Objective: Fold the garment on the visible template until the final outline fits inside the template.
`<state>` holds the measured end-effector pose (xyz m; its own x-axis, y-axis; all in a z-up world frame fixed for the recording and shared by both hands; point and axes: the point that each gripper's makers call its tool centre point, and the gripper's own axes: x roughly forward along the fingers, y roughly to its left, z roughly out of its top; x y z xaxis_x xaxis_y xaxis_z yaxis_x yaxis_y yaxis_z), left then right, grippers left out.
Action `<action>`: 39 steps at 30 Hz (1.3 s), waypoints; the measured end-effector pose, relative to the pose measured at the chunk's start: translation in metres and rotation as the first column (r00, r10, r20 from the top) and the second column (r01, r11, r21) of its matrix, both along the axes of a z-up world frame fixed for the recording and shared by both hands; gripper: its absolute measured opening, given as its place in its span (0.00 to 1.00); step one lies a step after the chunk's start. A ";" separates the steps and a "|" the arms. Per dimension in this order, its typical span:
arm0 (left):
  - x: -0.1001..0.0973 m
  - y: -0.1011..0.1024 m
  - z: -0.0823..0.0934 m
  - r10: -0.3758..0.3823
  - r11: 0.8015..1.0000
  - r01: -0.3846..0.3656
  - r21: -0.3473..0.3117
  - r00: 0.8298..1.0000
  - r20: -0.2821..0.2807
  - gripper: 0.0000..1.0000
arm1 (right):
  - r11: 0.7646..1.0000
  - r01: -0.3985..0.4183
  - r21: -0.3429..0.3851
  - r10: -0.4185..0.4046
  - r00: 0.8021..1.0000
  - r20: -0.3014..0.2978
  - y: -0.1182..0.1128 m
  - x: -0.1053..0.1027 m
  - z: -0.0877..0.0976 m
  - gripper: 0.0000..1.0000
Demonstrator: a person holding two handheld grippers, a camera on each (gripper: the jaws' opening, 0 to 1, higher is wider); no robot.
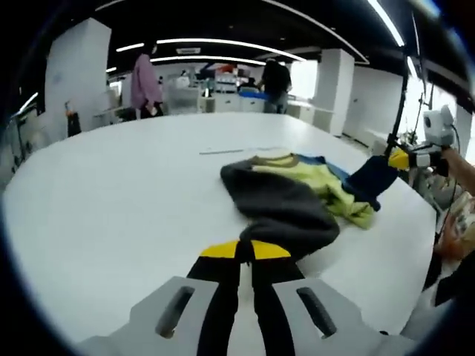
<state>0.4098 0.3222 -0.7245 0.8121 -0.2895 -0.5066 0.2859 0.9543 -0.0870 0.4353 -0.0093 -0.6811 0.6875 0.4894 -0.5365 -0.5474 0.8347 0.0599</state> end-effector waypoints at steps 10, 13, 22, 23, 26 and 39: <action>-0.010 0.054 -0.007 0.130 0.990 -0.128 0.054 0.991 -0.042 0.02 | 0.990 0.142 0.011 -0.142 0.990 -0.013 -0.055 0.017 0.001 0.00; -0.010 0.064 -0.007 0.148 0.987 -0.145 0.065 0.988 -0.039 0.02 | 0.983 0.183 0.011 -0.183 0.983 -0.019 -0.070 0.020 -0.001 0.00; -0.006 0.115 -0.019 0.205 0.956 -0.191 0.222 0.978 -0.038 0.02 | 0.949 0.314 0.001 -0.313 0.948 -0.049 -0.120 0.027 -0.010 0.00; -0.005 0.120 -0.020 0.210 0.952 -0.196 0.235 0.977 -0.034 0.02 | 0.947 0.322 0.008 -0.321 0.946 -0.050 -0.124 0.028 -0.011 0.00; -0.002 0.136 -0.027 0.268 0.945 -0.252 0.208 0.962 -0.050 0.02 | 0.927 0.376 -0.004 -0.376 0.925 -0.053 -0.144 0.030 -0.018 0.00; 0.009 0.173 -0.039 0.298 0.913 -0.260 0.315 0.951 -0.078 0.02 | 0.822 0.569 0.004 -0.568 0.821 -0.061 -0.222 0.036 -0.040 0.00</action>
